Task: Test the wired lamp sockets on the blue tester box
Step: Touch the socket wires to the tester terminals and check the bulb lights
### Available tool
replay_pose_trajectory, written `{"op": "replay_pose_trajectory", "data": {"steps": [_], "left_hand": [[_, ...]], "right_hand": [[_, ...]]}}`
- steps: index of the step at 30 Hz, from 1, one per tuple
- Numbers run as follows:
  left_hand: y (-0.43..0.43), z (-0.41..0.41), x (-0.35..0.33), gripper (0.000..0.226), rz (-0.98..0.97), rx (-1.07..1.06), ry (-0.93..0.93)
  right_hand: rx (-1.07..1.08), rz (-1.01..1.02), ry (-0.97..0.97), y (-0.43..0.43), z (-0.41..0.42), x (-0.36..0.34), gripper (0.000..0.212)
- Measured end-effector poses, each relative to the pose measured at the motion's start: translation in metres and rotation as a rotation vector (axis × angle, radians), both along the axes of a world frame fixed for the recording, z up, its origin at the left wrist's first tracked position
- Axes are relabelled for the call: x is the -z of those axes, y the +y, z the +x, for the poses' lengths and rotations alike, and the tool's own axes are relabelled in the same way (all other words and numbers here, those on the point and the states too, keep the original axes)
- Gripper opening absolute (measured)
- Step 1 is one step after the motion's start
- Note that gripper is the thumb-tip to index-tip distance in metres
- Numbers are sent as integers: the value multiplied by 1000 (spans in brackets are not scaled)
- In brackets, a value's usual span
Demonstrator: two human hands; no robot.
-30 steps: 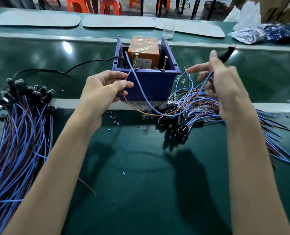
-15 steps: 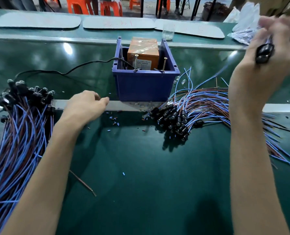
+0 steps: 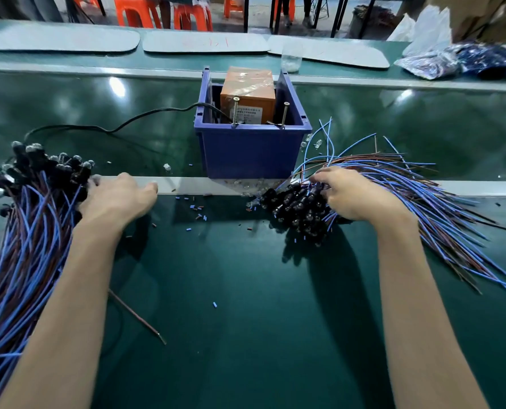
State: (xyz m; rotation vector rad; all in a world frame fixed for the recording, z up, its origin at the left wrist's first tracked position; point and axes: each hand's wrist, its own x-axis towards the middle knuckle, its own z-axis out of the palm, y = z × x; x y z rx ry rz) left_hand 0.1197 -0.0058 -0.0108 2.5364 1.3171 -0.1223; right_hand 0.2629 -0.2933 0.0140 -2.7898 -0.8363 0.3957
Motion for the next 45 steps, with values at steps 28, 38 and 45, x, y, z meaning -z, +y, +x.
{"op": "replay_pose_trajectory", "data": {"steps": [28,38,45], "left_hand": [[-12,-6,-14,11,-62,139,-134],[-101,-4,-76,20,-737,588,-1067],[-127,1,-78,24,-1113,483,-1120]], "right_hand": [[59,247,46,-2,-12,-23,34],[-306,762,497,29,-53,-41,22],[-79,1106,327,36,-51,-44,9]]}}
